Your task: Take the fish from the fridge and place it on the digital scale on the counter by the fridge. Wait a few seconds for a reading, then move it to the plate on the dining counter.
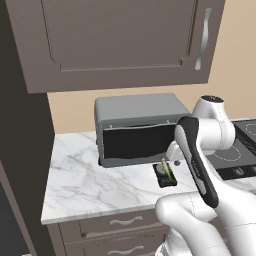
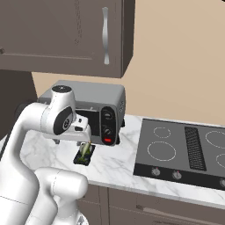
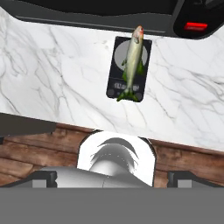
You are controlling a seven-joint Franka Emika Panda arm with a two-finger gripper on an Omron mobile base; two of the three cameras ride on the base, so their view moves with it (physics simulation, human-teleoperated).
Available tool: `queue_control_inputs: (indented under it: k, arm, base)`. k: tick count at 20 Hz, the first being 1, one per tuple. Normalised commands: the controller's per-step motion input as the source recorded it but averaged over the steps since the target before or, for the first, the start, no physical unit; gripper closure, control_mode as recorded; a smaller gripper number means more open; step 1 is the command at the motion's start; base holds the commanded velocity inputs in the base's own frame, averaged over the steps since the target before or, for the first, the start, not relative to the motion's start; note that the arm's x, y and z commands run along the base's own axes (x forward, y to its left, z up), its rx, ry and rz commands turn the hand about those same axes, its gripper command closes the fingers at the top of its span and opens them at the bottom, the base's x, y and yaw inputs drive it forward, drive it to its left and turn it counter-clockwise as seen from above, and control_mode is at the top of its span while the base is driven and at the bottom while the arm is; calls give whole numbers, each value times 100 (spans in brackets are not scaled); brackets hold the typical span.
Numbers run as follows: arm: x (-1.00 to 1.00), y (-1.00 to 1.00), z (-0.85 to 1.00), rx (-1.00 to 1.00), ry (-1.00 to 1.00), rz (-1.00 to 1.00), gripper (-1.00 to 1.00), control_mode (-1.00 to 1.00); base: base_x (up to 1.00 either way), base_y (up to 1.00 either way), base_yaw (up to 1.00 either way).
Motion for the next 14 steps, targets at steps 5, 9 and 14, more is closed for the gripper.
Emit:
queue_control_inputs:
  k: [5, 9, 14]
  arm:
    - [0, 0, 0, 0, 0, 0, -100, -100]
    - [0, 0, 0, 0, 0, 0, -100, -100]
    - [6, 0, -1, 0, 0, 0, -100, -100]
  base:
    - [0, 0, 0]
    - [0, 0, 0]
    - [0, 0, 0]
